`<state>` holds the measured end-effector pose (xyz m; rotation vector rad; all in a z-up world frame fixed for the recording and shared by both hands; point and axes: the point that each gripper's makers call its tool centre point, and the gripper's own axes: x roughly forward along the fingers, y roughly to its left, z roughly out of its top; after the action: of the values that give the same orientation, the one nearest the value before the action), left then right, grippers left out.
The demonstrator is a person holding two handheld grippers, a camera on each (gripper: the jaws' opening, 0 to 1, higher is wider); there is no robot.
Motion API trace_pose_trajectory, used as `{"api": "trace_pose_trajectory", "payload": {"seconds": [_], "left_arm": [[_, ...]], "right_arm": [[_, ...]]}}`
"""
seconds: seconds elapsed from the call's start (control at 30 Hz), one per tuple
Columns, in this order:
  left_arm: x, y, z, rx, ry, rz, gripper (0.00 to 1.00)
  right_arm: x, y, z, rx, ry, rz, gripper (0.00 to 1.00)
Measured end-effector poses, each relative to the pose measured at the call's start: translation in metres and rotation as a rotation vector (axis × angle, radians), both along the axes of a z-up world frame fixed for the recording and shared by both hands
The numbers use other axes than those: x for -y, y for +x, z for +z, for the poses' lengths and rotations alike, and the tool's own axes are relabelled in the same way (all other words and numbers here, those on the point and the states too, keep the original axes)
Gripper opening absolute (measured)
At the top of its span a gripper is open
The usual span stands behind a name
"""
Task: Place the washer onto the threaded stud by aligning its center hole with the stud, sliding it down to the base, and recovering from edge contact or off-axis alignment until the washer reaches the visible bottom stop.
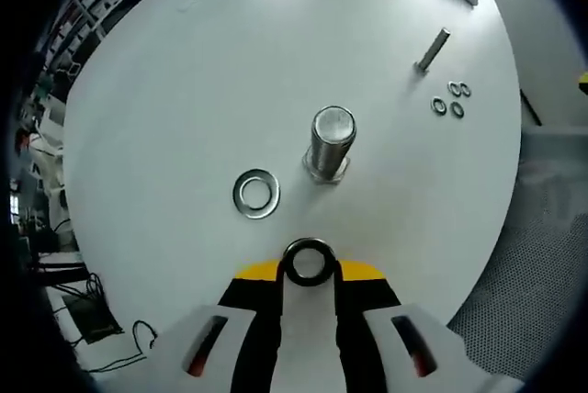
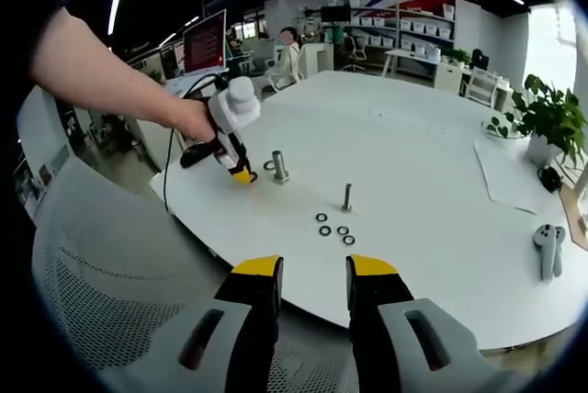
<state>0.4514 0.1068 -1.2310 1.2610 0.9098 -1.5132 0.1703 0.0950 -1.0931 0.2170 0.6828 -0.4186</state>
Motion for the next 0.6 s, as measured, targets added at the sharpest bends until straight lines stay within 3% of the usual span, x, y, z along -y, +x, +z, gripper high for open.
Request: {"api": "trace_pose_trajectory", "payload": {"seconds": [0.5, 0.6], "left_arm": [[0.022, 0.001, 0.036, -0.008, -0.067, -0.049, 0.19], [0.029, 0.0, 0.044, -0.035, -0.089, -0.02, 0.19]], "right_arm": [[0.0, -0.002, -0.001, -0.006, 0.005, 0.005, 0.3], [0.001, -0.002, 0.0, -0.005, 0.005, 0.004, 0.3]]}}
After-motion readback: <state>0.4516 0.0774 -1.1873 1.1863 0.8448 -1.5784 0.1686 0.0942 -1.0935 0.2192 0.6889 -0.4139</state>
